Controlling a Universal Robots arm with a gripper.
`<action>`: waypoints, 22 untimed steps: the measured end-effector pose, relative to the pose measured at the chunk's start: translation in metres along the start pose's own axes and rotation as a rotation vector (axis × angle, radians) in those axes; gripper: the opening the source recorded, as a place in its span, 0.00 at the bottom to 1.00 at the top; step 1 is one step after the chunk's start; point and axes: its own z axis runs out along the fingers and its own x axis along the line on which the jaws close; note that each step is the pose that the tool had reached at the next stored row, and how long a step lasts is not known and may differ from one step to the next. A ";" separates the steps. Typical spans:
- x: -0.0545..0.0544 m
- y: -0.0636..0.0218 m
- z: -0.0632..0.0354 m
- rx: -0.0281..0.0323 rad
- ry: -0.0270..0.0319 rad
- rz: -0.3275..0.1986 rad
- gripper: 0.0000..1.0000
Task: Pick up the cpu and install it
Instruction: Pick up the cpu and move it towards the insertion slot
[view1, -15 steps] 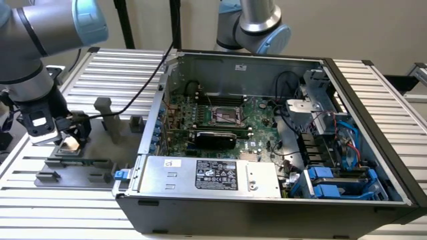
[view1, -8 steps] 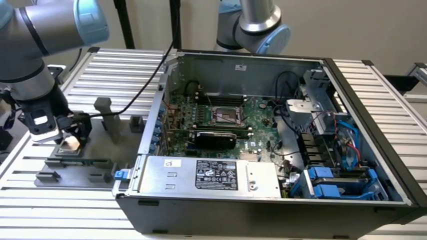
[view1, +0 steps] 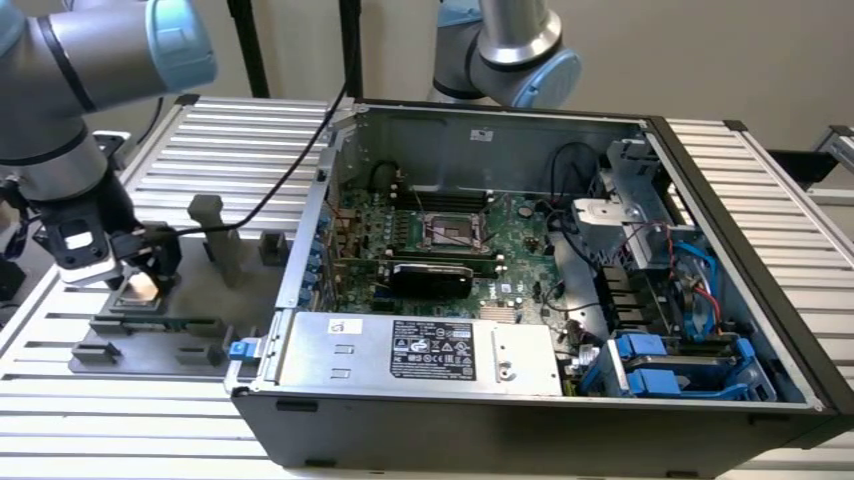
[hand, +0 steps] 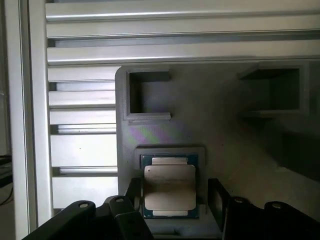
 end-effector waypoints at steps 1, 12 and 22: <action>0.001 0.0001 0.0003 0.0010 0.0000 0.000 0.65; 0.003 0.0027 0.0052 0.0049 0.0000 0.000 0.65; 0.003 0.0029 0.0076 0.0067 -0.0003 0.000 0.65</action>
